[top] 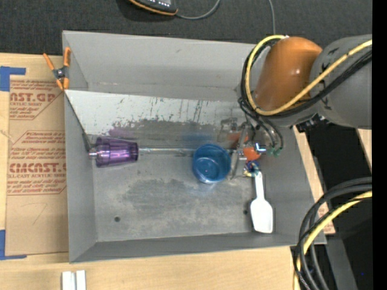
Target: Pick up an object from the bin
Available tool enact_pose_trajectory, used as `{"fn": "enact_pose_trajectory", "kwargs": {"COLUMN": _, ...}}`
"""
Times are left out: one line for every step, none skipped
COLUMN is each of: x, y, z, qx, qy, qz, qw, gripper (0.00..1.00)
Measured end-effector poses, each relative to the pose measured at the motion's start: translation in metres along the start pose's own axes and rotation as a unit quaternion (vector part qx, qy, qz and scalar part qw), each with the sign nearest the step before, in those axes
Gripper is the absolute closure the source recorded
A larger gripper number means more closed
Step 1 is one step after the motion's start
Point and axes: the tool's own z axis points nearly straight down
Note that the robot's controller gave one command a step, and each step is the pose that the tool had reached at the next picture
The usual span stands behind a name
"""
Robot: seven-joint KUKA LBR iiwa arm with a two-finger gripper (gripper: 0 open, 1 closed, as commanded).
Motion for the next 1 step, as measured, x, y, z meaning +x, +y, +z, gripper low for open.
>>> {"fn": "enact_pose_trajectory", "kwargs": {"x": 0.0000, "y": 0.0000, "z": 0.0000, "qx": 0.000, "qy": 0.0000, "qz": 0.000, "qw": 1.0000, "gripper": 0.00}}
